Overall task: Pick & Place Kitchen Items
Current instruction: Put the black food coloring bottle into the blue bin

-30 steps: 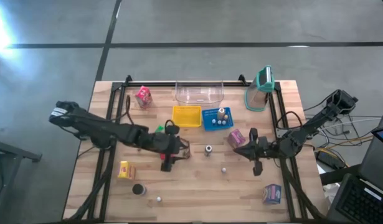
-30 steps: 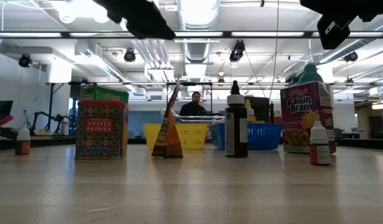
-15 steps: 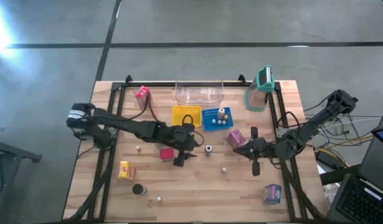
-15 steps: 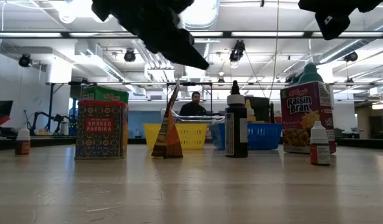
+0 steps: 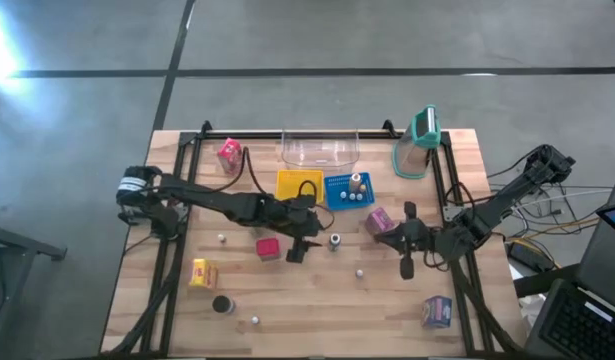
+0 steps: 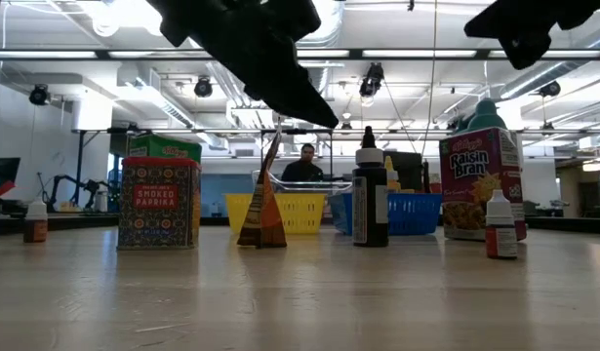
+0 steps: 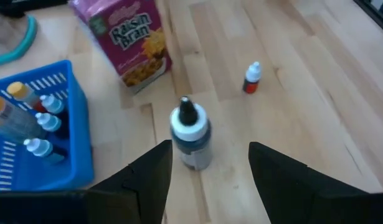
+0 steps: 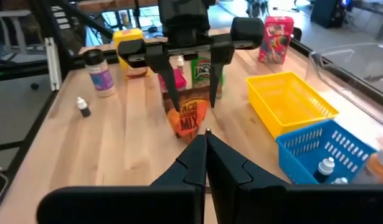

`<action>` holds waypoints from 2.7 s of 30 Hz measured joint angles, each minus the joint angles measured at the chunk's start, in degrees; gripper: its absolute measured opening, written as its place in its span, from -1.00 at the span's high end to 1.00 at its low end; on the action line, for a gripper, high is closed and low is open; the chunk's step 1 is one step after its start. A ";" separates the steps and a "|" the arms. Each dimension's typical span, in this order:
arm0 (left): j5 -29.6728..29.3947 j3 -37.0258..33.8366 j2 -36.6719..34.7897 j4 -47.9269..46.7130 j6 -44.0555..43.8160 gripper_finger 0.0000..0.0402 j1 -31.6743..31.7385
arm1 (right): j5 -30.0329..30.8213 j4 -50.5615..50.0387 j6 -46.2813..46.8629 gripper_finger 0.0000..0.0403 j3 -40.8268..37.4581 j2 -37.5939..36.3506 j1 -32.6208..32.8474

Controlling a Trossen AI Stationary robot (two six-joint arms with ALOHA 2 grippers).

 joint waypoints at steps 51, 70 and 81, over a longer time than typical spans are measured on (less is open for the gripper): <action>-14.45 -17.82 -28.80 12.80 -7.42 -0.09 -0.01 | -14.20 6.53 1.53 0.35 11.88 33.02 -16.71; -14.32 -17.84 -29.92 13.35 -4.68 -0.09 0.00 | -15.13 9.66 0.69 0.60 11.88 35.82 -18.37; -14.32 -17.84 -29.92 13.13 -4.72 -0.09 0.02 | -14.88 9.94 0.68 0.82 11.95 36.00 -18.48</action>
